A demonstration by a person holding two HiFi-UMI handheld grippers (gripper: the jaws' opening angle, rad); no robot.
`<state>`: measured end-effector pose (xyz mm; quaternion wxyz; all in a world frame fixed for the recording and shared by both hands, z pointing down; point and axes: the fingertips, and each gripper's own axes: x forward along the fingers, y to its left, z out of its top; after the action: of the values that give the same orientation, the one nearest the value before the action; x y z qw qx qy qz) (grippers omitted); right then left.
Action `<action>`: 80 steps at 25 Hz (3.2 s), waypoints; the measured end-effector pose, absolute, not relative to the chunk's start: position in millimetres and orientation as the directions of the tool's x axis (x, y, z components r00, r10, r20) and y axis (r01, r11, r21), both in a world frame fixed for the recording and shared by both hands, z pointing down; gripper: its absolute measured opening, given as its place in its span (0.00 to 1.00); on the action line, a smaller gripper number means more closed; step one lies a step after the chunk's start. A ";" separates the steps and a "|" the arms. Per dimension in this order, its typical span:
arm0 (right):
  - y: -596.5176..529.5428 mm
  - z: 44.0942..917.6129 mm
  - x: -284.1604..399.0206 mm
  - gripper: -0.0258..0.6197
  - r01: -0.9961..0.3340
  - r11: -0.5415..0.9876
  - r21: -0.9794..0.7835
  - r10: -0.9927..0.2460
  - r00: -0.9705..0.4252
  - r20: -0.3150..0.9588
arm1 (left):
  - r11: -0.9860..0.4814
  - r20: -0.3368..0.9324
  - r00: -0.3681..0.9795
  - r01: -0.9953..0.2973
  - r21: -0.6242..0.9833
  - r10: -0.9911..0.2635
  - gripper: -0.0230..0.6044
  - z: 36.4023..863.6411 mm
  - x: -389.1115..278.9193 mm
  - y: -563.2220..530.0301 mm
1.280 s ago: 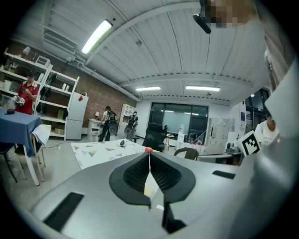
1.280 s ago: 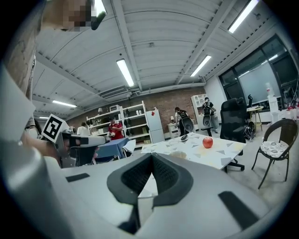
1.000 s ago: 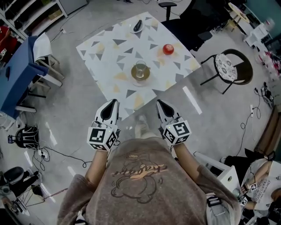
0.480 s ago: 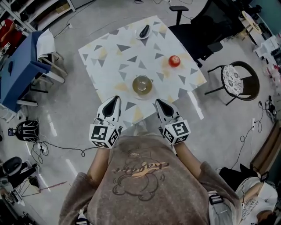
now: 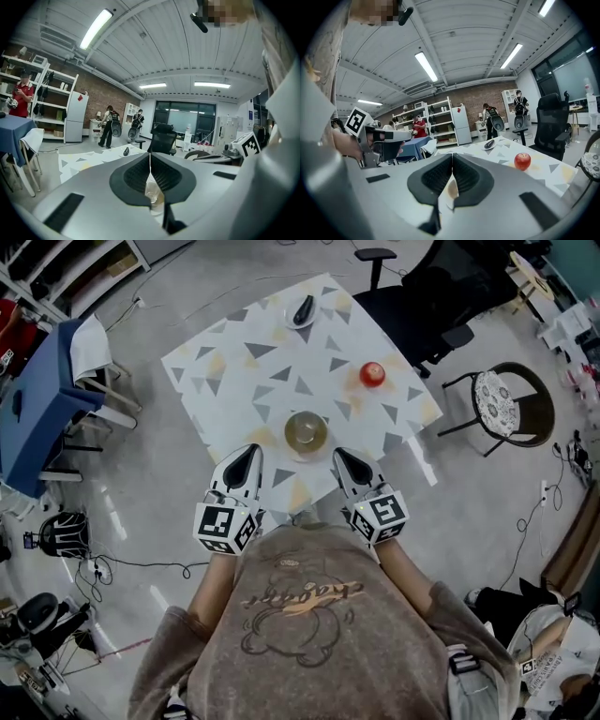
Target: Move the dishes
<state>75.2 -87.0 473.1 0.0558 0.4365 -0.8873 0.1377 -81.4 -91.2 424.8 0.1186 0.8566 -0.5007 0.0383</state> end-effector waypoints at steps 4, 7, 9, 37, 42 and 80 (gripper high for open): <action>-93.5 474.4 67.8 0.12 -0.794 0.575 -0.197 -0.763 -0.607 0.223 | -0.500 0.189 0.527 -0.849 0.171 -0.829 0.07 426.9 -86.2 -100.4; -97.7 479.9 59.7 0.19 -0.790 0.581 -0.197 -0.756 -0.613 0.227 | -0.512 0.189 0.540 -0.841 0.175 -0.820 0.07 431.3 -90.7 -106.1; -98.2 485.0 55.7 0.25 -0.786 0.585 -0.199 -0.750 -0.618 0.235 | -0.518 0.190 0.547 -0.836 0.181 -0.815 0.07 434.5 -91.4 -107.7; -165.0 572.9 18.1 0.65 -0.722 0.685 -0.099 -0.635 -0.658 0.405 | -0.445 0.218 0.479 -0.876 0.185 -0.851 0.07 447.0 -115.3 -117.8; -173.6 578.3 9.9 0.61 -0.707 0.702 -0.089 -0.621 -0.669 0.408 | -0.418 0.231 0.454 -0.889 0.187 -0.861 0.07 450.2 -121.4 -116.4; -232.0 495.6 3.3 0.48 -0.663 0.748 0.004 -0.625 -0.703 0.338 | -0.448 0.240 0.494 -0.866 0.220 -0.836 0.07 454.3 -104.0 -137.6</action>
<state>3.3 -232.0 495.6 0.1610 0.3498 -0.9210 0.0590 -104.0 -137.6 454.3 0.1579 0.8497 -0.5008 0.0480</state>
